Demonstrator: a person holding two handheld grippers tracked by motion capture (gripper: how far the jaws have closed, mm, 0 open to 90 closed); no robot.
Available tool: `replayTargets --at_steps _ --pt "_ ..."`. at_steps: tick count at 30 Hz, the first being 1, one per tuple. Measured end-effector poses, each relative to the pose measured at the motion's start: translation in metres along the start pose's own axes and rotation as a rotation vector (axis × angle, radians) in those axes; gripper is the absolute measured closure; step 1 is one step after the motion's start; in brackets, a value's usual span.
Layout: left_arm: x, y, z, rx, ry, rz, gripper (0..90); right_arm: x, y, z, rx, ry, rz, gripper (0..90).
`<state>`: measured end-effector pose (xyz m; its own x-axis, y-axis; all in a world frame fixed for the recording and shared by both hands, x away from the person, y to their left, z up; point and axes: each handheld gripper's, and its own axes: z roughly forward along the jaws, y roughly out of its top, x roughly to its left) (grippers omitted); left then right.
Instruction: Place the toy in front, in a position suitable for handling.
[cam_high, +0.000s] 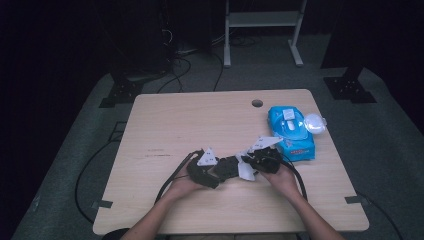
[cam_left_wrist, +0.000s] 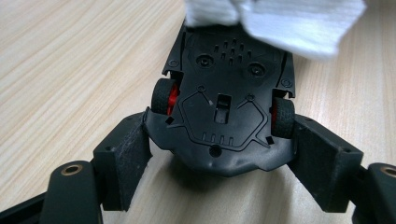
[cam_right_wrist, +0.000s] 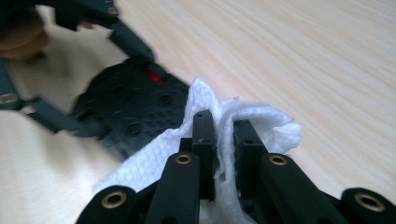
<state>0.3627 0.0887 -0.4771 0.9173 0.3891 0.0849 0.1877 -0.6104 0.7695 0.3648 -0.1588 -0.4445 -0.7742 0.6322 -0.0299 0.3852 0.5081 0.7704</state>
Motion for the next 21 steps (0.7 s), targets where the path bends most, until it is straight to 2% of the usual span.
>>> replayTargets --at_steps 3,5,6,8,10,12,14,16,17,19,21 --pt "0.000 -0.001 0.000 0.003 0.003 -0.001 24.2 0.010 -0.002 0.000 -0.010 0.053 -0.008 81.4" --pt "0.000 -0.001 0.000 0.001 0.002 -0.002 24.2 0.012 -0.003 -0.003 0.005 0.035 -0.046 81.4" --pt "0.000 -0.001 0.000 0.000 0.002 -0.002 24.3 0.011 -0.003 -0.005 0.009 0.025 -0.047 81.4" --pt "-0.001 -0.001 0.000 -0.002 0.003 -0.003 24.2 0.005 -0.006 -0.009 0.015 -0.006 -0.040 81.4" --pt "0.000 0.000 0.000 -0.003 0.000 -0.001 24.2 -0.001 -0.009 -0.013 0.018 -0.019 -0.010 81.4" --pt "0.000 0.001 0.000 -0.003 0.000 0.003 24.2 -0.002 -0.012 -0.015 0.015 -0.022 -0.002 81.4" --pt "0.001 0.000 0.000 0.000 -0.001 0.002 24.2 0.004 -0.012 -0.012 0.001 -0.006 0.002 81.4" --pt "0.001 -0.001 0.000 0.002 -0.001 -0.003 24.2 0.014 -0.008 -0.005 -0.013 0.056 -0.002 81.5" --pt "0.000 -0.001 0.000 0.003 0.001 -0.002 24.2 0.019 -0.006 -0.002 -0.013 0.068 -0.014 81.4" --pt "0.000 -0.001 0.001 0.002 0.001 -0.010 24.3 0.029 -0.001 0.003 -0.006 0.082 -0.052 81.4" --pt "0.001 0.000 0.000 -0.002 -0.004 -0.010 24.3 0.030 0.000 0.003 -0.002 0.075 -0.067 81.4"
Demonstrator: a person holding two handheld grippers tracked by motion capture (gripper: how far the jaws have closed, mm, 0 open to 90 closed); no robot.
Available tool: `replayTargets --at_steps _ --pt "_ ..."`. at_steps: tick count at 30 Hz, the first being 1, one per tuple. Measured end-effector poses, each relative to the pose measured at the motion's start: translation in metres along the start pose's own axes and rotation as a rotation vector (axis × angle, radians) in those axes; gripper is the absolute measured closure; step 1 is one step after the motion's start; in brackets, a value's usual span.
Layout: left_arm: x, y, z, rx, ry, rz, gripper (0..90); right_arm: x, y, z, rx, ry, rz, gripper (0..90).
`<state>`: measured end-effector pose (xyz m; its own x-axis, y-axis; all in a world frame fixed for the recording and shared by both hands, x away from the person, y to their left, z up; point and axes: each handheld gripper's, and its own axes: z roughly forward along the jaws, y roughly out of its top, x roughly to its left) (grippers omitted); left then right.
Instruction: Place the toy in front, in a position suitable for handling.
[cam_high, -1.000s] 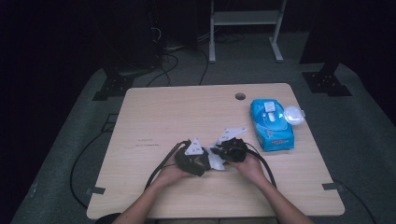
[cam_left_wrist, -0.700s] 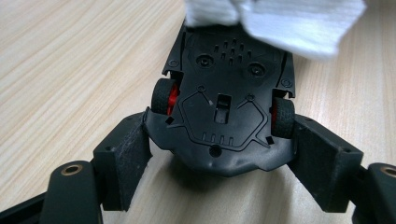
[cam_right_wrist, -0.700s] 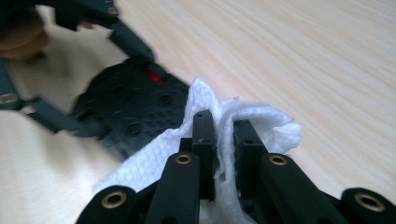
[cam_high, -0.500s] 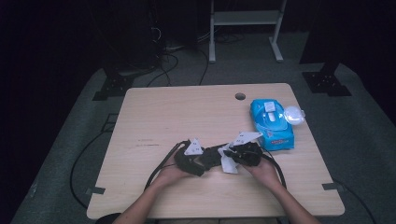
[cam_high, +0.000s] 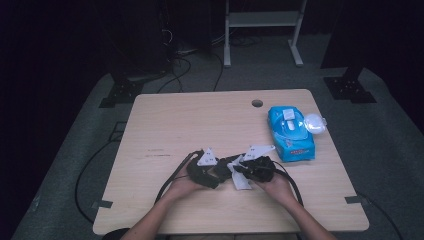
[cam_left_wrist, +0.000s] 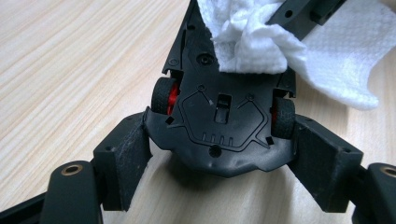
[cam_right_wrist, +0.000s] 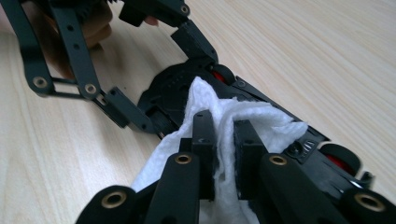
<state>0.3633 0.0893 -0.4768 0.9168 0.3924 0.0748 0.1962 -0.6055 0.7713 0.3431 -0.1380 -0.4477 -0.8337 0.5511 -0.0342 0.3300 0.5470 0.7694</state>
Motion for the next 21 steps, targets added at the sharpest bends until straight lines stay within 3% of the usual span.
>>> replayTargets --at_steps 4,5,9,15,21 --pt "0.000 0.000 0.000 -0.001 -0.003 0.002 24.2 -0.016 -0.011 -0.014 -0.002 -0.042 0.039 81.3" --pt "0.000 0.000 0.000 0.000 -0.003 0.004 24.3 -0.024 -0.018 -0.022 -0.004 -0.059 0.074 81.4" --pt "0.001 0.001 0.000 -0.005 -0.004 0.006 24.3 -0.036 -0.030 -0.035 -0.004 -0.088 0.122 81.4" --pt "0.001 0.001 0.000 -0.009 -0.003 -0.003 24.2 -0.040 -0.035 -0.039 0.010 -0.103 0.119 81.4" --pt "0.002 0.001 0.000 -0.004 -0.004 0.003 24.2 -0.036 -0.019 -0.026 -0.001 -0.092 0.109 81.3"
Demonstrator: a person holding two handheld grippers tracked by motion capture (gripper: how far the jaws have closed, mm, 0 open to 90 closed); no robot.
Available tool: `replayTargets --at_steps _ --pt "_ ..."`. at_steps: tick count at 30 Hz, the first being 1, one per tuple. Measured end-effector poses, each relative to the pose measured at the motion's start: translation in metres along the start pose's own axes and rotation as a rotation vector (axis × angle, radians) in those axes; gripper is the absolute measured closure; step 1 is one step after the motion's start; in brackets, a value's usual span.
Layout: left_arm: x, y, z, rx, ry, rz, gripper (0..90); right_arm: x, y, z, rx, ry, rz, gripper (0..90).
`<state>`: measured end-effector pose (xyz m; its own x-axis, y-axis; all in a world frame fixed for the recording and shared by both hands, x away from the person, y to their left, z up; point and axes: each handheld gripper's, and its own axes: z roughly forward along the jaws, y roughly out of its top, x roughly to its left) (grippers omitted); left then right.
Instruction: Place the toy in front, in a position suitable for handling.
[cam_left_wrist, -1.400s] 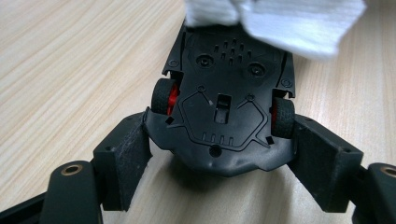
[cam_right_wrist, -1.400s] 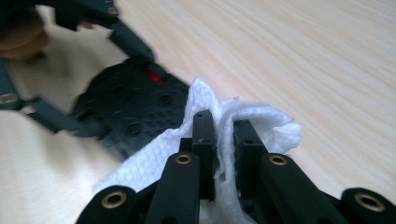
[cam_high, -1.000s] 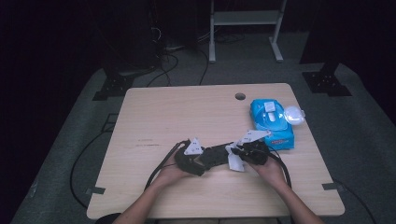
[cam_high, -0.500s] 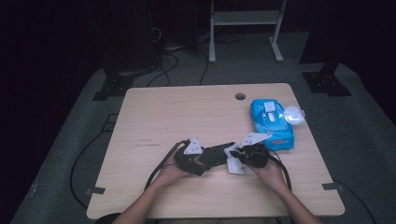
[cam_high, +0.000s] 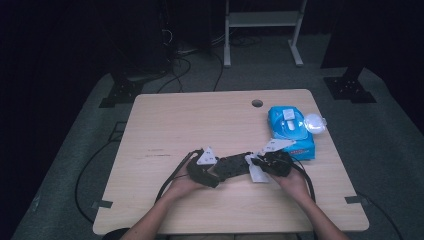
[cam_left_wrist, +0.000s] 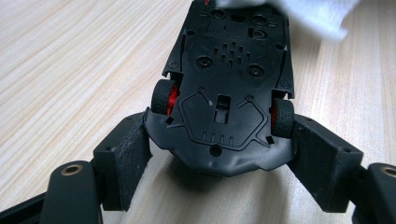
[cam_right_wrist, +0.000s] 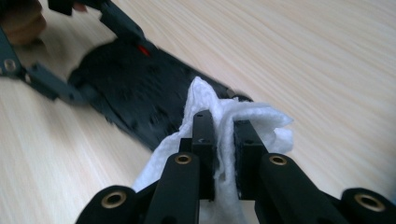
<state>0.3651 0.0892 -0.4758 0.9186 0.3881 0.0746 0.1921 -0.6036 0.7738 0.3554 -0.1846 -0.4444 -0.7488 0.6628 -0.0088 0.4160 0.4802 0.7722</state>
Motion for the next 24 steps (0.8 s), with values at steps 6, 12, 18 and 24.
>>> replayTargets --at_steps 6,12,18,24 --pt "-0.001 0.000 0.000 0.002 0.005 0.007 24.3 0.015 0.028 0.035 -0.017 0.060 -0.016 81.4" --pt "0.000 -0.001 0.001 0.002 0.000 -0.002 24.3 0.006 0.038 0.045 -0.017 0.000 -0.002 81.4" --pt "-0.001 0.000 0.000 -0.002 -0.001 0.001 24.3 -0.023 0.015 0.018 -0.021 -0.047 0.083 81.4" --pt "-0.001 0.000 0.000 0.001 -0.002 0.007 24.2 -0.013 -0.006 -0.003 -0.005 -0.044 0.043 81.2"
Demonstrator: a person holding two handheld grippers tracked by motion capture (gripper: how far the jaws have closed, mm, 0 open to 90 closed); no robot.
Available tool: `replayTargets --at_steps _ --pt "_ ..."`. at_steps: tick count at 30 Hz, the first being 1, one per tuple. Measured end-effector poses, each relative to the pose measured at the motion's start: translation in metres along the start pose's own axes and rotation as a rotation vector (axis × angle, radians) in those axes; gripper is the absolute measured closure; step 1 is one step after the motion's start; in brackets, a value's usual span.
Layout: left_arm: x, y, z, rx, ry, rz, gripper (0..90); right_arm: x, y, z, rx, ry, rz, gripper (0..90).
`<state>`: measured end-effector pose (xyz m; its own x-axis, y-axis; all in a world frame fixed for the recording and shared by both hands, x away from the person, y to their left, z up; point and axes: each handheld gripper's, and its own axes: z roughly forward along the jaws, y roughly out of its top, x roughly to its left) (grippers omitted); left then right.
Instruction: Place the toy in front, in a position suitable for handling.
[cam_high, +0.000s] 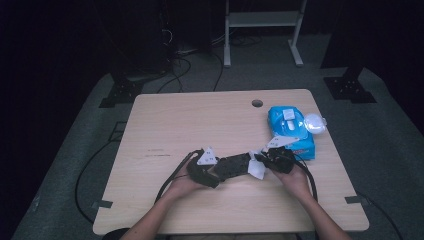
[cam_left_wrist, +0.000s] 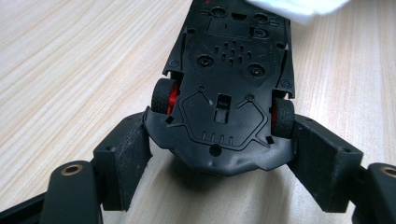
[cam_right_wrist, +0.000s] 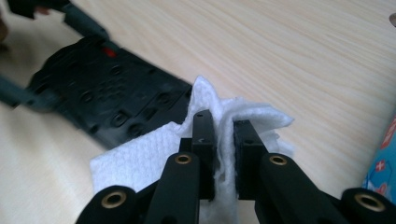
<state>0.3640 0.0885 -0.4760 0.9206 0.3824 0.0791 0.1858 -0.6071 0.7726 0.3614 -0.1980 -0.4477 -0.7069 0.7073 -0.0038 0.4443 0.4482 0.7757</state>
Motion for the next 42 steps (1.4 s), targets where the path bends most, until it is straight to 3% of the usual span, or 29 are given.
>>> replayTargets --at_steps 6,11,14,19,22,26,38,42 --pt "-0.001 0.000 0.001 -0.001 0.000 -0.004 24.3 0.018 0.002 -0.004 0.006 0.033 -0.051 81.2" --pt "-0.001 0.000 0.001 0.000 0.000 -0.004 24.3 0.038 0.008 0.008 0.000 0.104 -0.077 81.3" --pt "0.000 0.000 0.000 0.001 0.003 -0.003 24.3 0.046 0.013 0.013 0.002 0.116 -0.115 81.3" --pt "0.001 0.000 -0.001 0.000 0.003 -0.008 24.3 0.027 0.005 0.001 0.008 0.062 -0.085 81.3" --pt "0.001 0.000 -0.001 0.000 0.003 -0.009 24.3 0.011 -0.007 -0.011 0.014 0.031 -0.025 81.3" --pt "0.001 0.000 0.000 0.006 0.008 -0.004 24.3 0.003 -0.016 -0.019 0.020 0.013 -0.002 81.3" --pt "0.002 0.000 0.000 -0.008 0.006 -0.017 24.3 -0.008 0.009 0.010 -0.001 0.002 0.026 81.2" --pt "0.002 0.000 -0.001 0.002 0.012 -0.015 24.3 -0.012 0.007 0.012 0.002 0.005 0.039 81.3"
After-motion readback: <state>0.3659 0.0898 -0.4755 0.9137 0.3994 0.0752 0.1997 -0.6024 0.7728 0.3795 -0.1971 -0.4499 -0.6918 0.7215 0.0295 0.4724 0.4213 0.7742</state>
